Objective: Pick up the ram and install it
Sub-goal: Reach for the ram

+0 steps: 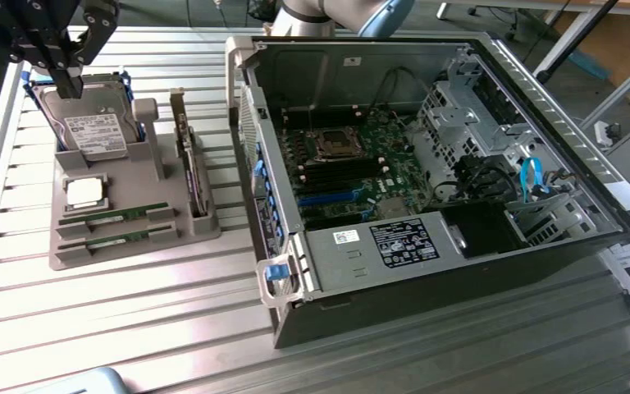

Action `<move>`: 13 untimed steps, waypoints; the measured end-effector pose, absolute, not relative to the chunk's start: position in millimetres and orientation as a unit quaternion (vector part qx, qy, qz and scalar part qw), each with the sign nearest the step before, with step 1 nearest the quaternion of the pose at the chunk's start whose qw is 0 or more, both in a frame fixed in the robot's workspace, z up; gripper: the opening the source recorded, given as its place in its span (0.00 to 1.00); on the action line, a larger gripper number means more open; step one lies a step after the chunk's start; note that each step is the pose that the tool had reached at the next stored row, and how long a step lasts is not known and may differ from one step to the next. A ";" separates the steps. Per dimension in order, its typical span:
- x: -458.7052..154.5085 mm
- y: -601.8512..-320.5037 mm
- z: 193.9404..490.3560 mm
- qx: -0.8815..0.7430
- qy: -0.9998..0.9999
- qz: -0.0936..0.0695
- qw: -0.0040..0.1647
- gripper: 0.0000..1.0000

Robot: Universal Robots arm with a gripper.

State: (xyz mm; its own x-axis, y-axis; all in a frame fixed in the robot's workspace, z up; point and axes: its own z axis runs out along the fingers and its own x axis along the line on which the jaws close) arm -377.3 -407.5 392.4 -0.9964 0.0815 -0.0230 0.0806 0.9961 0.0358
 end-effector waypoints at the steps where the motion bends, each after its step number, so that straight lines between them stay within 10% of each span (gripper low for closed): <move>1: -377.3 -408.0 392.4 0.041 0.999 0.017 0.012 0.10; 13: -377.4 -412.9 392.2 0.041 0.999 0.017 0.012 0.10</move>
